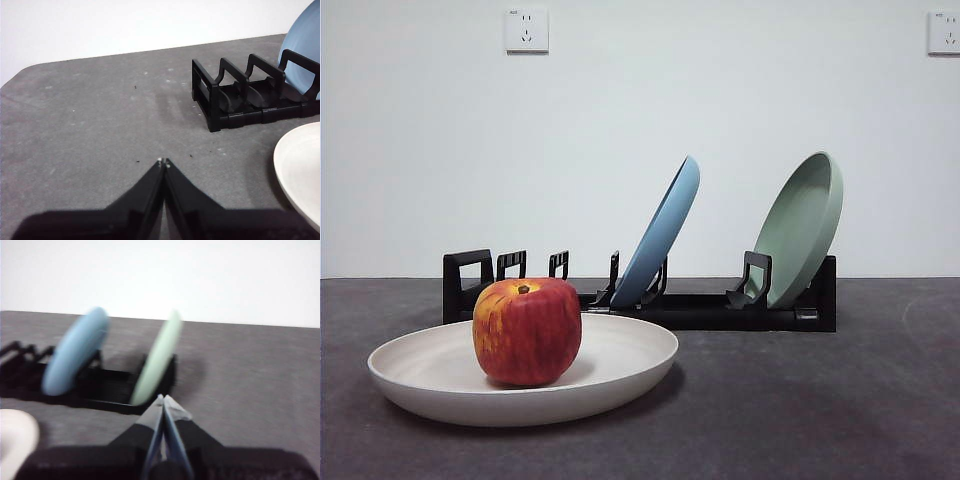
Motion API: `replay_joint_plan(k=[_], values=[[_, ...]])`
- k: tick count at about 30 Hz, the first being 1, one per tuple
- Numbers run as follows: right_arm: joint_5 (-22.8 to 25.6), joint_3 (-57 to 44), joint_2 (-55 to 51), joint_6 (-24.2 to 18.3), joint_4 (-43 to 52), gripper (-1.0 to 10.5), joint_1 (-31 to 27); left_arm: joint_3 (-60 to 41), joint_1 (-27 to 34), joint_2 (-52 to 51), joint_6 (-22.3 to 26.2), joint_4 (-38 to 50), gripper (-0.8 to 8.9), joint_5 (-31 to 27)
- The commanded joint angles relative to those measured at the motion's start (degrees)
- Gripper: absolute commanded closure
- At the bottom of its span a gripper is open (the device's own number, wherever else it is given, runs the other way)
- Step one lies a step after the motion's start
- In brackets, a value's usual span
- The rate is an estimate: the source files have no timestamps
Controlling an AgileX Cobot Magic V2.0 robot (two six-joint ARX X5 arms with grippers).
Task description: Take the yellow plate from the plate rack,put the plate on the table,take the apple from the table,put the apple in the plate
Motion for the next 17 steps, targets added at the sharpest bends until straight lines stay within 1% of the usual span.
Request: replay_joint_plan(k=[1, 6, 8, 12, 17], values=[[-0.33, -5.03, -3.67, -0.85, 5.03, 9.5, -3.06, -0.76, 0.17, -0.15, -0.33, 0.0, 8.15, -0.26], [-0.26, -13.16, -8.48, -0.83, 13.57, 9.5, -4.52, -0.76, 0.17, -0.15, -0.33, 0.0, 8.15, -0.26], [-0.28, -16.17, -9.94, -0.76, 15.15, 9.5, -4.52, -0.76, 0.17, -0.15, -0.31, 0.0, 8.15, -0.26], [-0.26, -21.0, -12.26, 0.68, 15.15, 9.5, -4.48, -0.76, 0.17, -0.15, -0.31, 0.0, 8.15, -0.26], [-0.24, -24.15, -12.24, 2.97, 13.57, 9.5, -4.48, -0.76, 0.17, -0.15, -0.33, 0.0, 8.15, -0.26]])
